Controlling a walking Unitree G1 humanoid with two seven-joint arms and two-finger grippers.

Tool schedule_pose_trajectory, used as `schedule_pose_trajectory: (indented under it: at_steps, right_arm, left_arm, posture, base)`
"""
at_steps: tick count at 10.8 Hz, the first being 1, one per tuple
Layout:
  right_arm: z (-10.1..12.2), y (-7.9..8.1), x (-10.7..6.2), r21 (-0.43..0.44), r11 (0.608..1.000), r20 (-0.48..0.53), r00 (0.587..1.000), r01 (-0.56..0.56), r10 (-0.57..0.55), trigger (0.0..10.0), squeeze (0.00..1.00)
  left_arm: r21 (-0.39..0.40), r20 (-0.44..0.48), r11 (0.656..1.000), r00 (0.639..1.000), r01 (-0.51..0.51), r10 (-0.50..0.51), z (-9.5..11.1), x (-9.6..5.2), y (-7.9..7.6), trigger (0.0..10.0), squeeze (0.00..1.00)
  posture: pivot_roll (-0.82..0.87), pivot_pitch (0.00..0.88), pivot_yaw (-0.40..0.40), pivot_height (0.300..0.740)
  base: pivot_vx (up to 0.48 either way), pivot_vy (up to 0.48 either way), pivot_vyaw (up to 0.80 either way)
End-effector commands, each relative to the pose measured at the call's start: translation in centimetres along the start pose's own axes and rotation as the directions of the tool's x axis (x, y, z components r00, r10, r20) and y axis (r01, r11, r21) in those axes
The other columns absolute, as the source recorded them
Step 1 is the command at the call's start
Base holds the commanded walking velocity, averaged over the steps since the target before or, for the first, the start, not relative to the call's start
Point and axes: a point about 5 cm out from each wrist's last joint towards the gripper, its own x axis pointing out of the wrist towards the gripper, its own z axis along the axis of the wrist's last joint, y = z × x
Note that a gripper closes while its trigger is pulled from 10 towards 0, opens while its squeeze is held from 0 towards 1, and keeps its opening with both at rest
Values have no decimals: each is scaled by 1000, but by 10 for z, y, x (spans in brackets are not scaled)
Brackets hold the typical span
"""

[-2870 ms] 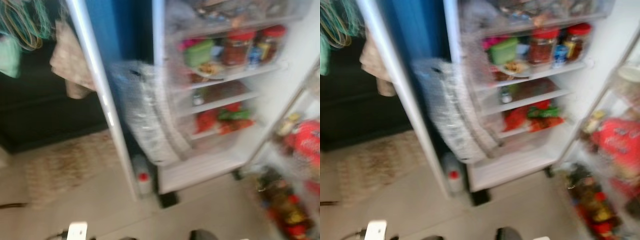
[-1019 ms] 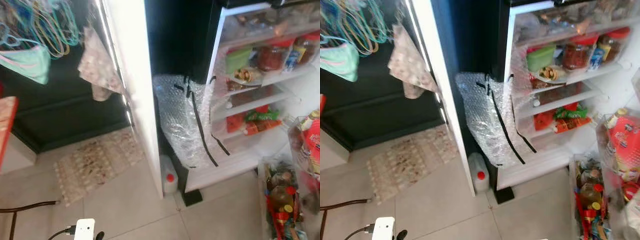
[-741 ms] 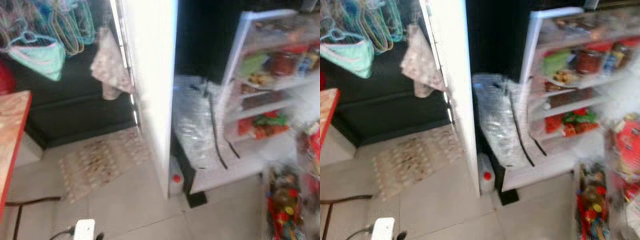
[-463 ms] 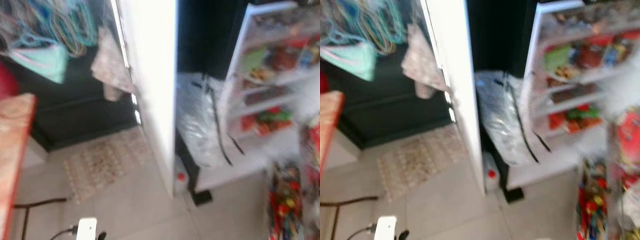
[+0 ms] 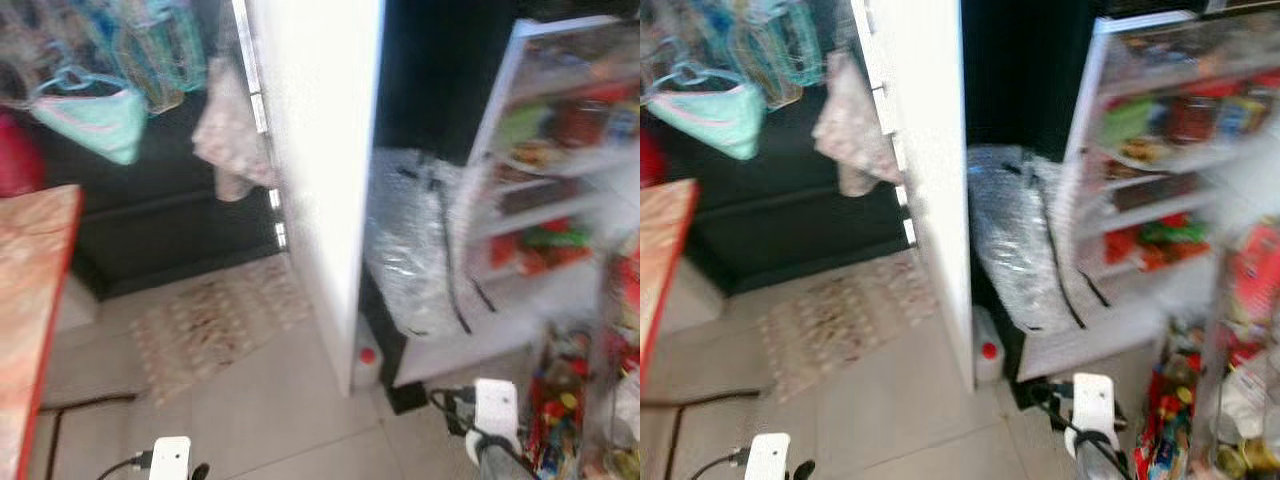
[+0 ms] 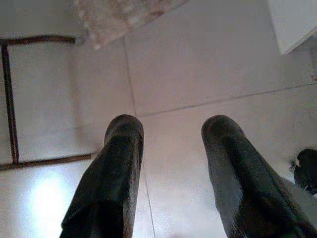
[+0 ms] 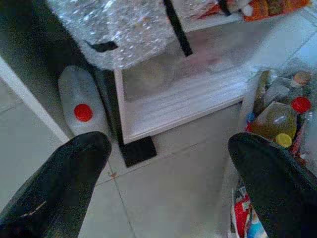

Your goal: Restocking fridge

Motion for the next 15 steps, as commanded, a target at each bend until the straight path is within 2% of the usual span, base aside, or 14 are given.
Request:
schedule_pose_trajectory:
  at_steps: [1,3,5,7,8,9,10,11,12,15]
  right_arm:
    - [4,-1,0,13,1000,38,999,-4,4,10000,0]
    - [12,-5,-11,10,1000,198,980,-27,24,10000,0]
    - [-5,-10,-24,37,999,176,984,33,-39,10000,0]
    - [-7,-13,-35,99,988,195,971,121,-139,10000,0]
    - [-17,-13,-37,56,984,97,980,169,-174,10000,0]
    - [-44,-14,-42,-52,986,-83,983,159,-163,10000,0]
    - [-59,-20,-47,-84,979,-157,968,187,-198,10000,0]
    - [-74,-31,-55,-97,964,-253,931,248,-265,10000,0]
    - [-84,-38,-61,-56,950,-340,889,307,-308,10000,0]
    - [-96,-49,-69,6,903,-467,800,429,-377,10000,0]
  left_arm:
    - [18,-23,1000,1000,5,-4,-5,-2,2,10000,0]
    - [15,-23,1000,1000,2,-2,-7,-3,2,10000,0]
    - [20,-26,1000,1000,8,-7,-7,-3,1,10000,0]
    - [21,-21,1000,1000,12,-12,-5,-1,-1,10000,0]
    - [21,-22,1000,1000,11,-10,-5,-1,0,10000,0]
    - [21,-25,1000,1000,5,-5,-6,-2,2,10000,0]
    - [21,-26,1000,1000,5,-4,-6,-2,1,10000,0]
    - [17,-26,1000,1000,4,-4,-6,-2,0,10000,0]
    - [16,-26,1000,1000,5,-5,-6,-2,-1,10000,0]
    - [19,-26,1000,1000,11,-10,-6,-2,-2,10000,0]
  posture:
    - [-89,45,89,740]
    - [-94,45,83,740]
    - [-103,47,82,740]
    - [-103,43,79,740]
    - [-105,38,73,740]
    - [-105,36,69,740]
    - [-104,35,67,740]
    - [-103,36,66,740]
    - [-103,36,66,740]
    - [-109,12,70,740]
  base:
    - [0,0,0]
    - [0,0,0]
    - [0,0,0]
    - [0,0,0]
    - [0,0,0]
    - [0,0,0]
    - [0,0,0]
    - [0,0,0]
    - [0,0,0]
    - [0,0,0]
